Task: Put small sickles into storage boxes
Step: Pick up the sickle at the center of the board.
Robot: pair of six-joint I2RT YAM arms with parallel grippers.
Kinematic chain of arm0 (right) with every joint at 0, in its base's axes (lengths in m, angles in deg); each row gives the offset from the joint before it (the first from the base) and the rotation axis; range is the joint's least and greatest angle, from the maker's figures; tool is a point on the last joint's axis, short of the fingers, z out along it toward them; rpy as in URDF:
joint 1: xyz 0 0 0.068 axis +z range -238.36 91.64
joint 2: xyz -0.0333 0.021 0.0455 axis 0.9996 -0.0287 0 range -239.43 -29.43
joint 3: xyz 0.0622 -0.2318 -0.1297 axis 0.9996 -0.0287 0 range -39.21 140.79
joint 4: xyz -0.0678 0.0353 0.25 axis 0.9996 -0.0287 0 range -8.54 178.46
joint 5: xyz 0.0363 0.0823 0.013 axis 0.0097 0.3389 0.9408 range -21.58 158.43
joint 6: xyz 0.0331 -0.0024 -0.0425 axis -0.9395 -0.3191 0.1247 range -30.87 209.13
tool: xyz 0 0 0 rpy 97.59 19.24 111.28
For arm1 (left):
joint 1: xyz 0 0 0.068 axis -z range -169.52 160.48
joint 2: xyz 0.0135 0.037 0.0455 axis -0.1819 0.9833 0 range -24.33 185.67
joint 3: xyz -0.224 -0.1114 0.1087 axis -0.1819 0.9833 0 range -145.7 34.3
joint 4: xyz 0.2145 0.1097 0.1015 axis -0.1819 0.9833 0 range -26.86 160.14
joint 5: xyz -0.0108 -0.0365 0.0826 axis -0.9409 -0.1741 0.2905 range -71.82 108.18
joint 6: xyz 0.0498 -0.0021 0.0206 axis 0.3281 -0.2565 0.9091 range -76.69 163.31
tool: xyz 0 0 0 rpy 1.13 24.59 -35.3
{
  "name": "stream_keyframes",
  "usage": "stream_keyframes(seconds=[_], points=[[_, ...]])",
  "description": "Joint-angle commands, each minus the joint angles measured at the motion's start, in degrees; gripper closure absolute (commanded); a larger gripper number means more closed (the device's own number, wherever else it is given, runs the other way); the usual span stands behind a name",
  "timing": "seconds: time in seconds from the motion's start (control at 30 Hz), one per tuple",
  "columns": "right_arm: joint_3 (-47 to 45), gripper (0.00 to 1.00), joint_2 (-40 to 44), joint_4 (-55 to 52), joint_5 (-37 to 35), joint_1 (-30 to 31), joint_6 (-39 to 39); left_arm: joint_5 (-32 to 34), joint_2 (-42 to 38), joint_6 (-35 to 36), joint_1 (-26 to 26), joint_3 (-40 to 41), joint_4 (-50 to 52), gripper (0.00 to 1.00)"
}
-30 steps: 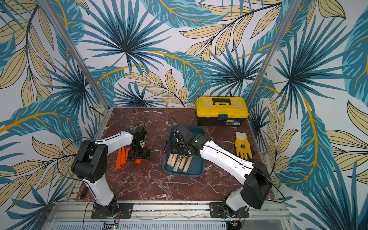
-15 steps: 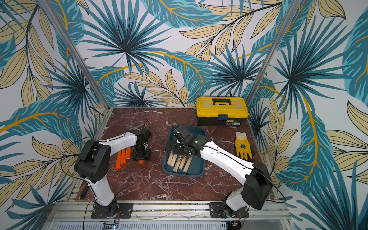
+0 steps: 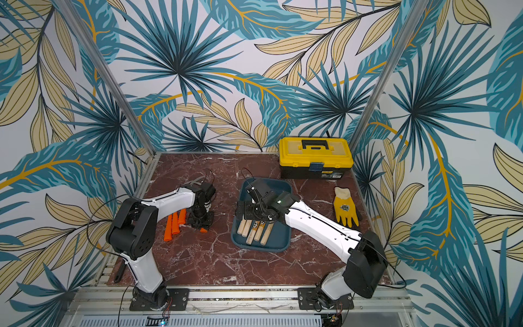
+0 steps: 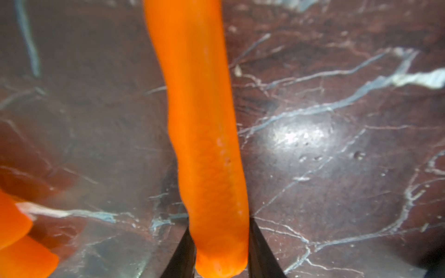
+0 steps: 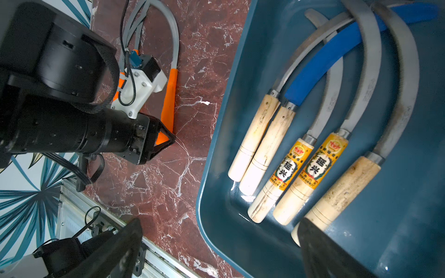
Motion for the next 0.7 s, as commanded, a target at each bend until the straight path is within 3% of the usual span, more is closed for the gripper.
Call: stream_keyframes(seconds=[0.0,0.67], points=[[0.19,0.0,0.7,-0.55,-0.98,0.29,0.58,0.38,0.81,0.25,0.2,-1.0,-1.28,0.77],[0.69,0.01,2.64,-3.17,-3.14,0.25,2.16,-1.49,-5.8,-1.81,2.02,-4.29,1.83,0.8]])
